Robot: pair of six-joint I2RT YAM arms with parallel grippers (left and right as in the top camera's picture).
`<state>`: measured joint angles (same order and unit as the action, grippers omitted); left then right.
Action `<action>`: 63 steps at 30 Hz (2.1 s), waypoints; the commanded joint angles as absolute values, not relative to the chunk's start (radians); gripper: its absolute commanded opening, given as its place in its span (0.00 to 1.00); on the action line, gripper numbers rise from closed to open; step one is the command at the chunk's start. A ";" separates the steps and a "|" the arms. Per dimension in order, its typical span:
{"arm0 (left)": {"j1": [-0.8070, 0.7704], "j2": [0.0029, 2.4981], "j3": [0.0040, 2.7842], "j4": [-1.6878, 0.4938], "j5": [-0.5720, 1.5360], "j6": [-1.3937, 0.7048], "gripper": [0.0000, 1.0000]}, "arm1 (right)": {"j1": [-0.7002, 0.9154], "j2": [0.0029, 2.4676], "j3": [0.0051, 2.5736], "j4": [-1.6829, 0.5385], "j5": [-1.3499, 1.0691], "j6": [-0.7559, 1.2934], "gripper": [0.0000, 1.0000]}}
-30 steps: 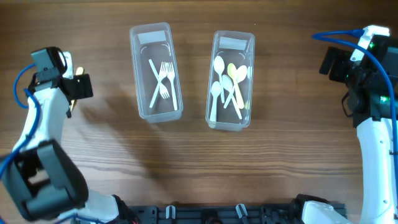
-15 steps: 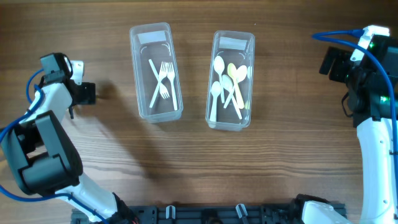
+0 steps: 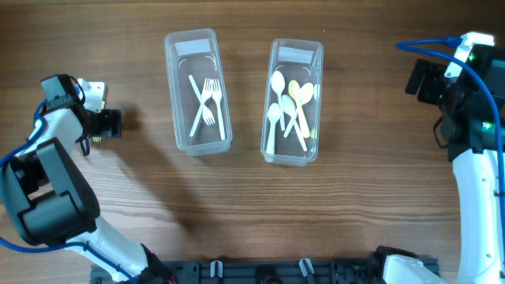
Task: Pack container
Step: 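Lower the left gripper onto the yellow fork and grasp it, then carry the yellow fork into the left container and release it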
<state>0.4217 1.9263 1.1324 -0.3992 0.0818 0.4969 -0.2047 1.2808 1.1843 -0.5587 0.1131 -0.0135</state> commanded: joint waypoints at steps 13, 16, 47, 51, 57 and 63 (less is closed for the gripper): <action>0.423 1.975 1.132 -0.454 0.242 0.378 0.25 | -0.204 1.285 1.187 -0.555 0.115 -0.024 1.00; 0.423 1.975 1.132 -0.411 0.242 0.274 0.10 | -0.204 1.285 1.187 -0.555 0.115 -0.024 1.00; 0.103 1.525 1.132 -0.477 0.741 -0.282 0.04 | -0.204 1.285 1.187 -0.555 0.115 -0.024 1.00; -0.037 1.525 1.132 -0.470 0.479 -0.331 0.04 | -0.204 1.285 1.187 -0.555 0.115 -0.024 1.00; -0.081 1.525 1.132 -0.430 0.275 -0.503 0.07 | -0.204 1.285 1.187 -0.555 0.115 -0.024 1.00; -0.081 1.525 1.132 -0.415 0.264 -0.513 0.48 | -0.204 1.285 1.187 -0.555 0.115 -0.024 1.00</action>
<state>-0.0841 1.5299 1.1332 -0.4187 0.3050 -0.4721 -0.2047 1.2808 1.1843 -0.5583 0.1131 -0.0135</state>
